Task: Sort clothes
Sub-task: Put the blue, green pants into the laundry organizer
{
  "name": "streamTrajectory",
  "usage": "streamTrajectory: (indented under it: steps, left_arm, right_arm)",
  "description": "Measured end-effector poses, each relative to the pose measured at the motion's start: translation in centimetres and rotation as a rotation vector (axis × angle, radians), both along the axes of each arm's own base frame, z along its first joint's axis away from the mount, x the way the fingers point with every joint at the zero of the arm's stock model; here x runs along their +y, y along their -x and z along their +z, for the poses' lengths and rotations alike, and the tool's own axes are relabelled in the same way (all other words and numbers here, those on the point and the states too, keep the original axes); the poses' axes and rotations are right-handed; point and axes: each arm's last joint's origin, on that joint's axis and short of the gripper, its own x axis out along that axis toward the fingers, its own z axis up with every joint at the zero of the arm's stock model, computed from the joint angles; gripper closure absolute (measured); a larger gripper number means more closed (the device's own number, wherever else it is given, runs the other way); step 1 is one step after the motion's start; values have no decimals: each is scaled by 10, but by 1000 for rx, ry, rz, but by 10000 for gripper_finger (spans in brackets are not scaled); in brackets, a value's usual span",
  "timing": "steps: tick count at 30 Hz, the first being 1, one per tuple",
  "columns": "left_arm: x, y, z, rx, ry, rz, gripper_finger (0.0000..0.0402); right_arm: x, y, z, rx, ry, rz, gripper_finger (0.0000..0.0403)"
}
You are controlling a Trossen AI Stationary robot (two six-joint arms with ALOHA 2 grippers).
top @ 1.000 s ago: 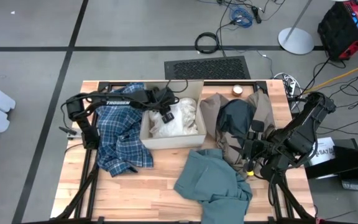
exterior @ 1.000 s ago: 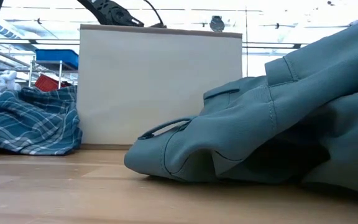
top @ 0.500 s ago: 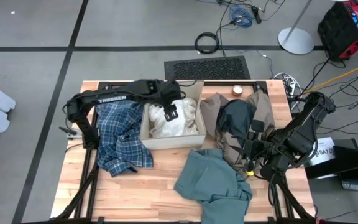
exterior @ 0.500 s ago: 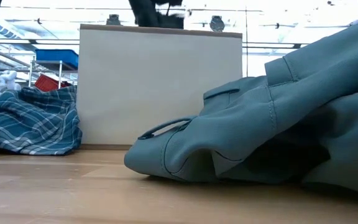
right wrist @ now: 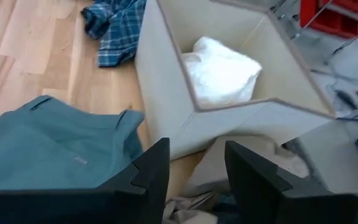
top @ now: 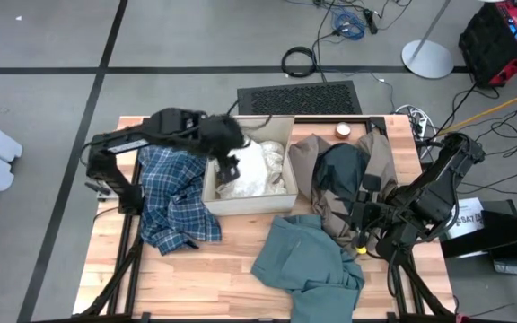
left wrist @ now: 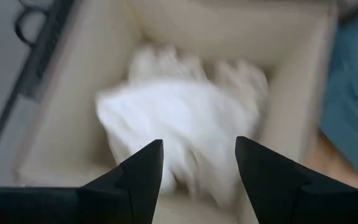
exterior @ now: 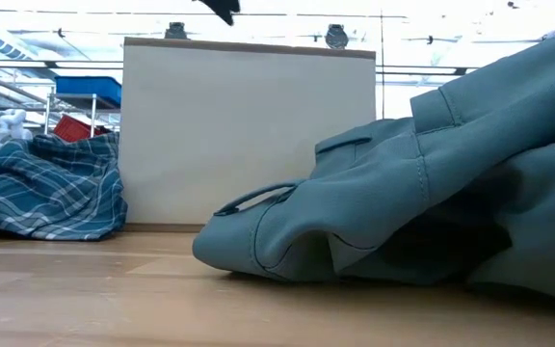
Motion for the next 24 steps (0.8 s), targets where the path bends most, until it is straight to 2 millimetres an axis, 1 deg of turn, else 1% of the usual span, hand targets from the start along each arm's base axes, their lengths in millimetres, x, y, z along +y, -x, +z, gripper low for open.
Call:
streamTrajectory:
  steps: [3, 7, 10, 14, 16, 19, 21, 24]
  left_arm:
    - [-33, 15, -6, 63, 39, -19, 190]
    - [-80, 30, -13, 46, 86, -75, 190]
    - [-112, 37, -17, 5, 114, -96, 190]
    - [-153, 38, -24, -94, 127, -228, 190]
    - [-172, 38, -31, -157, 74, -304, 190]
    - [-195, 39, -50, -237, -75, -351, 190]
    - [-205, 38, -66, -286, -151, -343, 190]
    - [-214, 35, -95, -317, -160, -350, 190]
  right_arm:
    - [0, 0, -8, 23, 5, -1, 261]
    - [2, -2, -24, 34, 17, -1, 261]
    - [4, -6, -35, 21, 4, -6, 261]
    - [4, -15, -40, 32, -107, 1, 261]
    - [5, -22, -42, 31, -197, 13, 261]
    - [5, -33, -44, -20, -294, 12, 261]
    - [4, -41, -48, -40, -338, 14, 261]
    - [4, -51, -58, -8, -342, 43, 261]
